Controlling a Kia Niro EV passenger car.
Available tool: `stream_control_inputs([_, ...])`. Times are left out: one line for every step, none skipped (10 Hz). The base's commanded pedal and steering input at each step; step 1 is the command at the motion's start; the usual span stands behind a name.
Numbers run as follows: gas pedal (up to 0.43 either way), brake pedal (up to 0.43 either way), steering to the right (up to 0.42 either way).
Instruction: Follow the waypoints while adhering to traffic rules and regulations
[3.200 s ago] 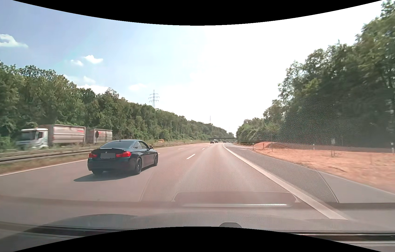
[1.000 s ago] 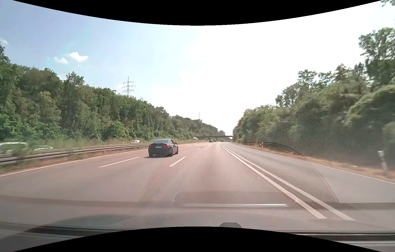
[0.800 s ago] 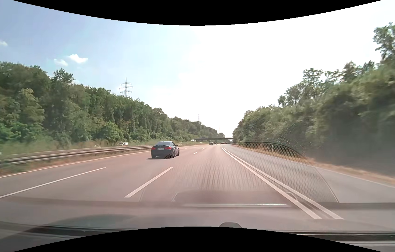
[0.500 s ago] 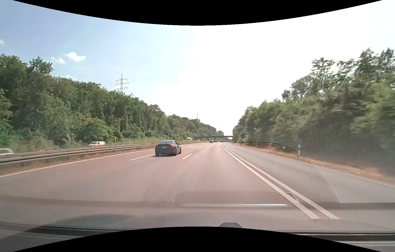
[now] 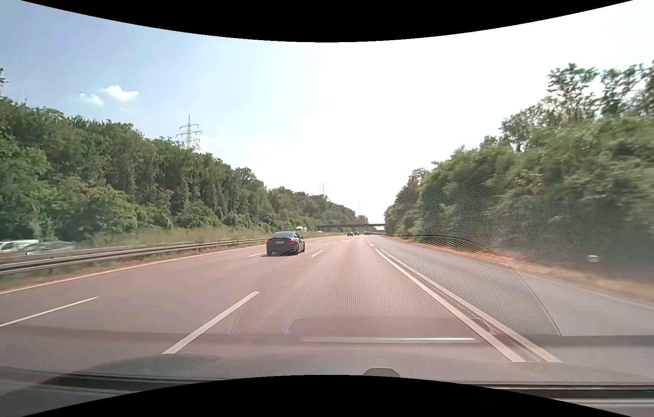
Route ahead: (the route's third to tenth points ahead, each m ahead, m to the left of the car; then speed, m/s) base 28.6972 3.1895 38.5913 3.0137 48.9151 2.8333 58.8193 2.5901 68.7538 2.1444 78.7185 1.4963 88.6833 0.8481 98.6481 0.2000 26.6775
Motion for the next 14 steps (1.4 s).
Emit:
stream_control_inputs([0.240,0.000,0.001])
stream_control_inputs([0.240,0.000,0.001])
stream_control_inputs([0.240,0.000,0.001])
stream_control_inputs([0.240,0.000,0.001])
stream_control_inputs([0.240,0.000,0.001])
stream_control_inputs([0.240,0.000,0.001])
stream_control_inputs([0.240,0.000,0.001])
stream_control_inputs([0.240,0.000,0.001])
stream_control_inputs([0.240,0.000,0.001])
stream_control_inputs([0.240,0.000,0.001])
stream_control_inputs([0.240,0.000,0.001])
stream_control_inputs([0.240,0.000,0.001])
stream_control_inputs([0.240,0.000,0.000])
stream_control_inputs([0.240,0.000,0.000])
